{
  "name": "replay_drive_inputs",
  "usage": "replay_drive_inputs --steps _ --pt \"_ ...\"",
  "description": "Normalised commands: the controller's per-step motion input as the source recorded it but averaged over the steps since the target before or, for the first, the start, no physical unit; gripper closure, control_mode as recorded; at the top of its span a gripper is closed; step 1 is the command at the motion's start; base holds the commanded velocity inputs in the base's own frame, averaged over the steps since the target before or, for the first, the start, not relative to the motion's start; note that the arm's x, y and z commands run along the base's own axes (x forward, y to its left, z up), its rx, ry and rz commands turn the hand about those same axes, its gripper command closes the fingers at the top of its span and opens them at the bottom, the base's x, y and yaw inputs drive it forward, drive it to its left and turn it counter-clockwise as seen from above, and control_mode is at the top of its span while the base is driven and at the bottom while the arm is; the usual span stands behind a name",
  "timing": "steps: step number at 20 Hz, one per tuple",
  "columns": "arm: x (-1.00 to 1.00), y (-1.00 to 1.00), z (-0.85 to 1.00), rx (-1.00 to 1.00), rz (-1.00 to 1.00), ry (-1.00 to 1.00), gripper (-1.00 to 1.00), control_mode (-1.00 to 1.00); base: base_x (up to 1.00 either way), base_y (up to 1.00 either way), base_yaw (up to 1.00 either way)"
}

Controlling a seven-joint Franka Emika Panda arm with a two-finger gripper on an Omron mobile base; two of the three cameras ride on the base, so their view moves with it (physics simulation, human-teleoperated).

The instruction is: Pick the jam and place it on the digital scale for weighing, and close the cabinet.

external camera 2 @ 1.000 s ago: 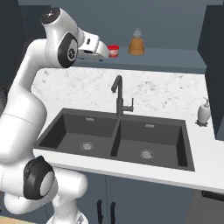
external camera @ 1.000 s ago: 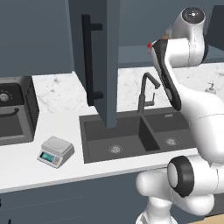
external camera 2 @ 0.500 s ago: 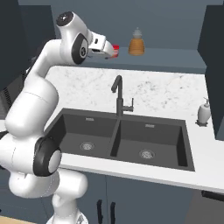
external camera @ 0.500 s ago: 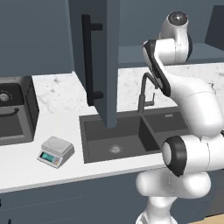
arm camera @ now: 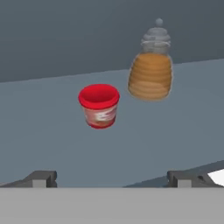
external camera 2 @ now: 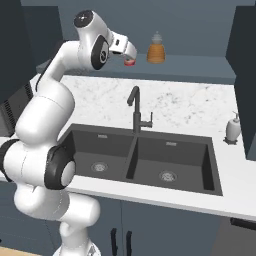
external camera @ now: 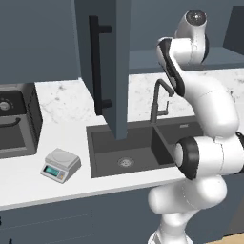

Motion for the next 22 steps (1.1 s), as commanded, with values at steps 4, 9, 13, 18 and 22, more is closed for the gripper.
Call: replay_drive_inputs --steps 4,9,13,18,22 --pt "0.54 0.0 0.03 0.04 0.0 -0.01 -1.0 -1.0 0.0 0.0 0.0" --pt "0.7 0.0 0.0 0.01 0.0 -0.02 -1.0 -1.0 0.0 0.0 0.0" --pt "0.49 0.0 -0.08 -0.02 0.0 -0.02 -1.0 -1.0 0.0 0.0 0.0" --pt "0.43 0.0 -0.27 -0.01 0.0 0.0 -1.0 -1.0 0.0 0.0 0.0" --pt "0.39 0.0 -0.29 -0.01 0.0 0.0 -1.0 -1.0 0.0 0.0 0.0"
